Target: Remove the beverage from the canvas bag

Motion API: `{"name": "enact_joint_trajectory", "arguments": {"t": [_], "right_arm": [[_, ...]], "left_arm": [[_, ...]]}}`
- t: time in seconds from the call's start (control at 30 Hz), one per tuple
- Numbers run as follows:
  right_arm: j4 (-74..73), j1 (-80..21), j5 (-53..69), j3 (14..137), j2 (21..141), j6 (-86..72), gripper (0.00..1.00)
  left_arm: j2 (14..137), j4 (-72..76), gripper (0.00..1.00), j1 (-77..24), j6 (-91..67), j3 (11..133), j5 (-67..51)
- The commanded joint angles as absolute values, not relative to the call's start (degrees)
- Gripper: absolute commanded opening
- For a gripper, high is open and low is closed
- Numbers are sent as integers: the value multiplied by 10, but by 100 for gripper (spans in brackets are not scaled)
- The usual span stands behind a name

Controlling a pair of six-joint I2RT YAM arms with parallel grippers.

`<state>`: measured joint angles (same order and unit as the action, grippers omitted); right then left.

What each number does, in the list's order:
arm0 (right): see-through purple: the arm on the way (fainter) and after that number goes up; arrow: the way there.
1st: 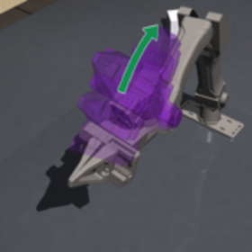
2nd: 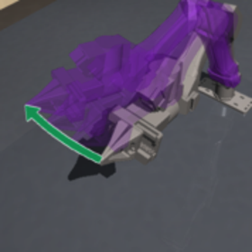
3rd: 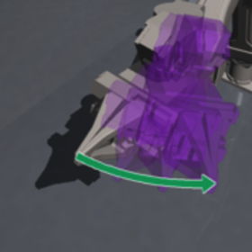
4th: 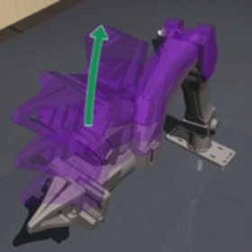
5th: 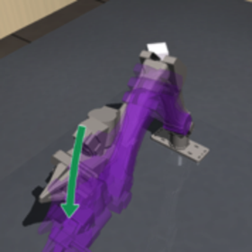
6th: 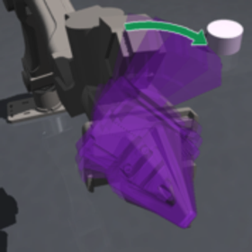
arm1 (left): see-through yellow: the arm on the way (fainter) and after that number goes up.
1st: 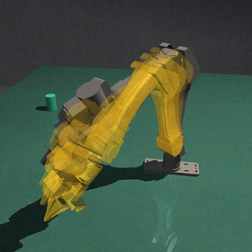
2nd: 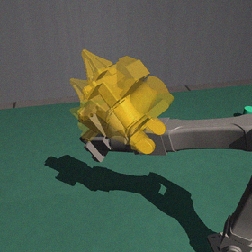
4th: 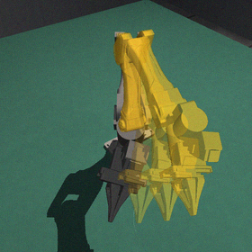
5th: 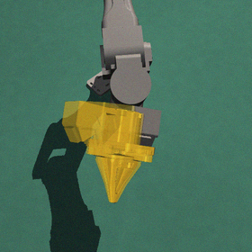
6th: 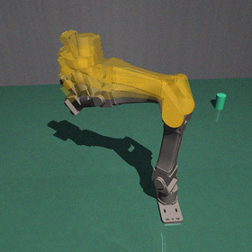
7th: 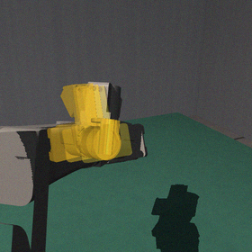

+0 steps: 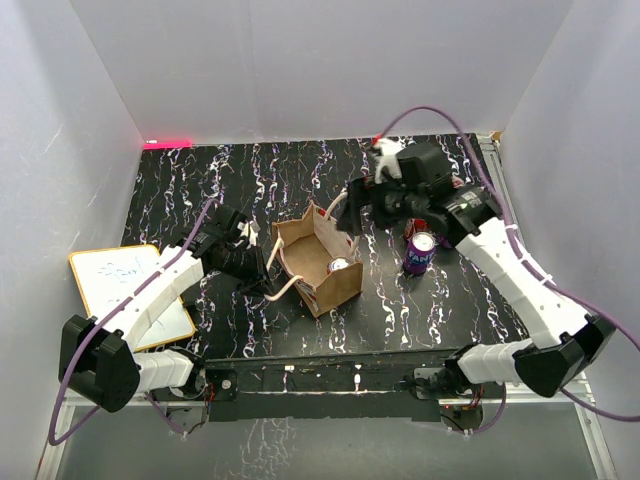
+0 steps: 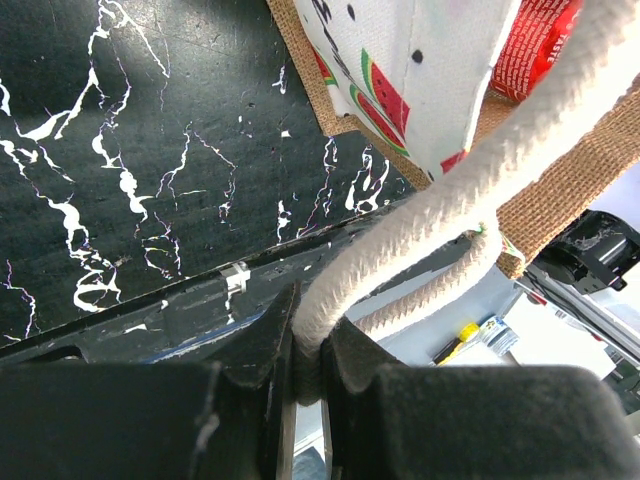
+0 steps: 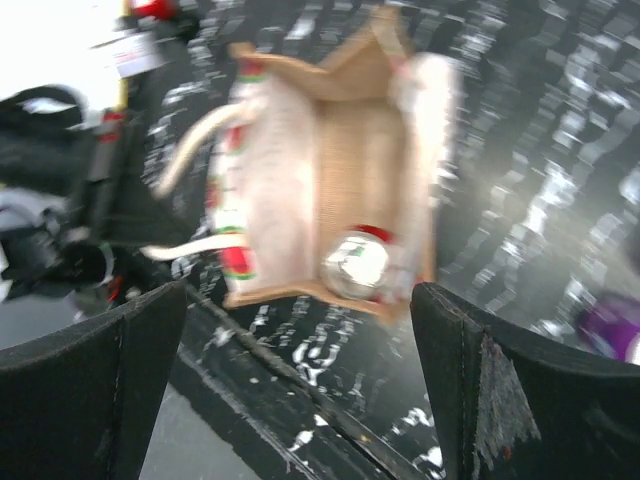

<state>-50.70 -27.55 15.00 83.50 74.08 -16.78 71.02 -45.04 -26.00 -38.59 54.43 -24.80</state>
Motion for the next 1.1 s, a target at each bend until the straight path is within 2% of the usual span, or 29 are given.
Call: {"name": "enact_joint_trajectory", "arguments": {"t": [0.0,0.17,0.37,0.53,1.07], "right_arm": [[-448,-380,170,895,783,-163,96],[-544,-465,73,996,914,-138,91],[-669,-478,-39,1075,1032,-124,93],[-662,-482,-77,1023,1031,-98,99],[-660,-506,-143,905,1042,-92,99]], "left_arm": [[696,-458,0,-259,-391,554,-249],[694,-453,0,-259,-399,551,-249],[690,-451,0,-259,-405,550,-246],[683,-443,0,-259,-412,532,-248],[682,-440,0,-259,-413,525,-250]]}}
